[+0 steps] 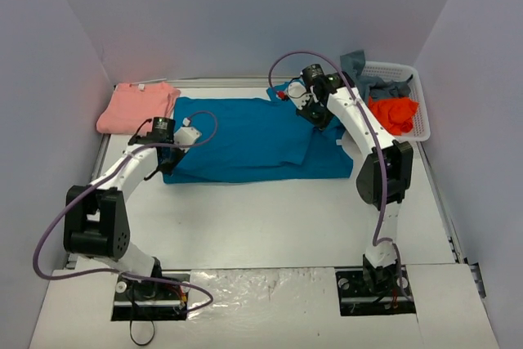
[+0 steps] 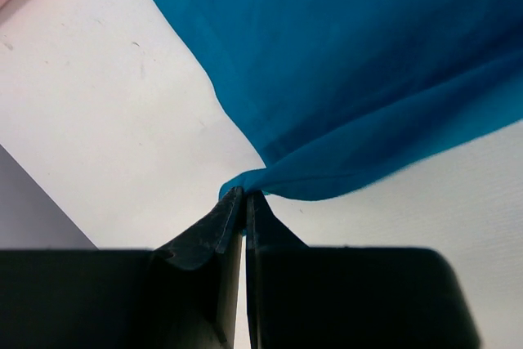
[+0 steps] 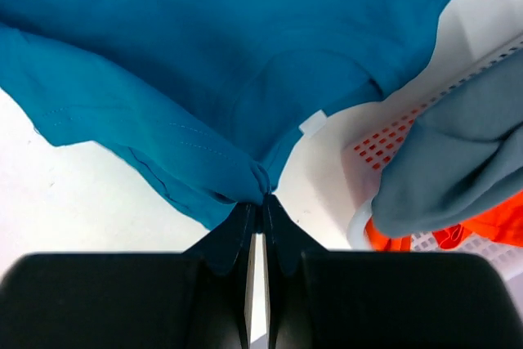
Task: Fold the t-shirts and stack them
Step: Grap the side of the flattened tshirt closest away from the robot with both arms, then fold the flattened tshirt in 1/3 of the way
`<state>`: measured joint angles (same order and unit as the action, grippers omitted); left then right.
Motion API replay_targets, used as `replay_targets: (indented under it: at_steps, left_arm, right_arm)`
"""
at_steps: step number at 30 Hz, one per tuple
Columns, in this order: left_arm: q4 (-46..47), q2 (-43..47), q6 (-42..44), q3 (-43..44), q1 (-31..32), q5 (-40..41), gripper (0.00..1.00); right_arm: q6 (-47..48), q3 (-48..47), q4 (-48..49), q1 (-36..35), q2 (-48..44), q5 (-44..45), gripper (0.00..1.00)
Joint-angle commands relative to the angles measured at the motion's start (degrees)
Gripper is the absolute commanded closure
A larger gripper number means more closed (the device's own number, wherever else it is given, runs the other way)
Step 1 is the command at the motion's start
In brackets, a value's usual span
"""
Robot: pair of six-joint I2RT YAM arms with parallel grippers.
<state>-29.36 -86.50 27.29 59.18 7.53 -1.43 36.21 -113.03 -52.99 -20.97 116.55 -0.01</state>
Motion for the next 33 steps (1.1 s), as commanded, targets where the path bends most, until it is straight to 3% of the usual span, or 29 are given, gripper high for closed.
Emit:
replay_targets:
  at_steps: [1, 15, 24, 33]
  left_arm:
    - [-1.0, -2.3, 1.5, 4.3, -0.9, 0.9, 0.98]
    - [-3.0, -14.7, 3.2, 10.8, -1.2, 0.6, 0.97]
    - [-0.9, -16.2, 2.3, 10.0, -1.3, 0.8, 0.80]
    - [0.4, -13.3, 2.1, 7.8, -1.3, 3.4, 0.73]
  right_arm:
    - [-0.2, -4.3, -2.0, 0.1, 4.2, 3.2, 1.00]
    - [0.1, -10.4, -0.6, 0.7, 14.2, 5.0, 1.00]
    - [-0.8, -11.8, 1.2, 1.4, 15.5, 6.8, 1.00]
    - [-2.9, -15.3, 2.8, 1.7, 18.8, 9.3, 1.00]
